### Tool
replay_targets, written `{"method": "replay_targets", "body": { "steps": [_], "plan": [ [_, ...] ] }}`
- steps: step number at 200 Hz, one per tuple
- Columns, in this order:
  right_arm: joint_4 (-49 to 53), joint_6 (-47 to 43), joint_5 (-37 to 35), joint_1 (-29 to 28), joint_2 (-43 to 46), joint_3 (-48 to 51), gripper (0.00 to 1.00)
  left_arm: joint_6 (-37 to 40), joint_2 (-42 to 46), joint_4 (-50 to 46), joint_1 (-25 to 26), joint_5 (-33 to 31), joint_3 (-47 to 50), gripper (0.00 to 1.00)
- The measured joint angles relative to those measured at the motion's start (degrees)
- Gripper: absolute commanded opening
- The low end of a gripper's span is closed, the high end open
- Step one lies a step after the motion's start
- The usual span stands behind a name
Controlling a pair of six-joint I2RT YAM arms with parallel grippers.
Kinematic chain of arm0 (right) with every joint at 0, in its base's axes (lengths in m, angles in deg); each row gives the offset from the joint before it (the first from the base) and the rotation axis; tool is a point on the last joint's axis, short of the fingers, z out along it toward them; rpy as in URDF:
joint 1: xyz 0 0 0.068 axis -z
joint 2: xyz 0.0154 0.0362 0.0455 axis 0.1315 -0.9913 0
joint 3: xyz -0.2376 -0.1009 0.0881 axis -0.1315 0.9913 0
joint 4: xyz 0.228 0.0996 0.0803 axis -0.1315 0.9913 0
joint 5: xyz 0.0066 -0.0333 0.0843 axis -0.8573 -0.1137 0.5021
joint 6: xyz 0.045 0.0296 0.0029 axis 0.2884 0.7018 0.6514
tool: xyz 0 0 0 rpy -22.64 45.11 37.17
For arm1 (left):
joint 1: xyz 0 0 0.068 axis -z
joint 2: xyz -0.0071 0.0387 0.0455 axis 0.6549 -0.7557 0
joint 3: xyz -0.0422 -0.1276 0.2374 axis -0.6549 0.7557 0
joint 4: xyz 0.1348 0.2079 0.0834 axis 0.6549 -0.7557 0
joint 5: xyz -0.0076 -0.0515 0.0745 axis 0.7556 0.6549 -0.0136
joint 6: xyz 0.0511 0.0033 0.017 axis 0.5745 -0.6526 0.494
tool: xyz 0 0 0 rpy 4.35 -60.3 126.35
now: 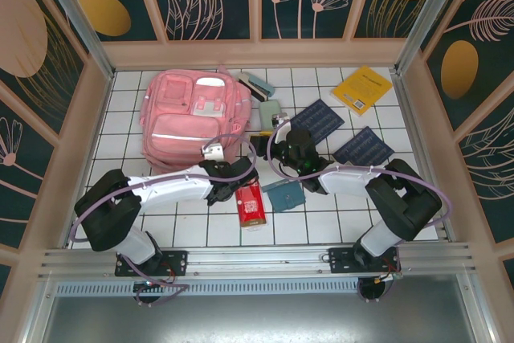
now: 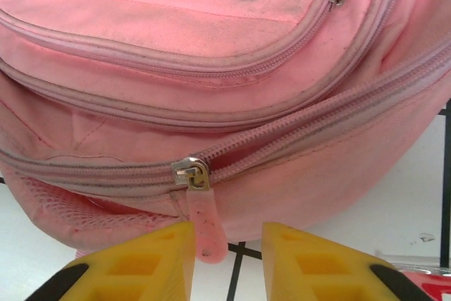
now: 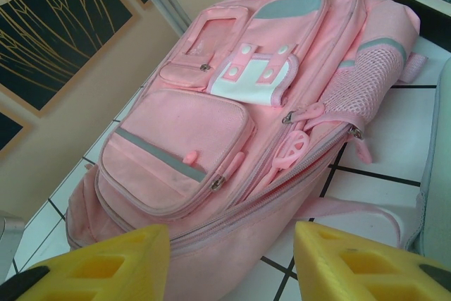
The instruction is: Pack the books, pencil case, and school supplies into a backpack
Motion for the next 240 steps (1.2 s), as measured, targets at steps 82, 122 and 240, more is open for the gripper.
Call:
{"method": "replay_targets", "body": {
  "steps": [82,122,240],
  "plan": [
    [0.0,0.0,0.0,0.0,0.0,0.0,0.5,0.1,0.0,1.1,-2.4,0.0,1.9,0.27],
    [0.0,0.2,0.0,0.0,0.0,0.0,0.5,0.7,0.0,1.7,-2.4,0.2,2.4,0.16],
    [0.0,1.3,0.5,0.0,-0.5,0.0,0.5,1.9,5.7,2.6,-2.4,1.8,3.6,0.0]
  ]
}}
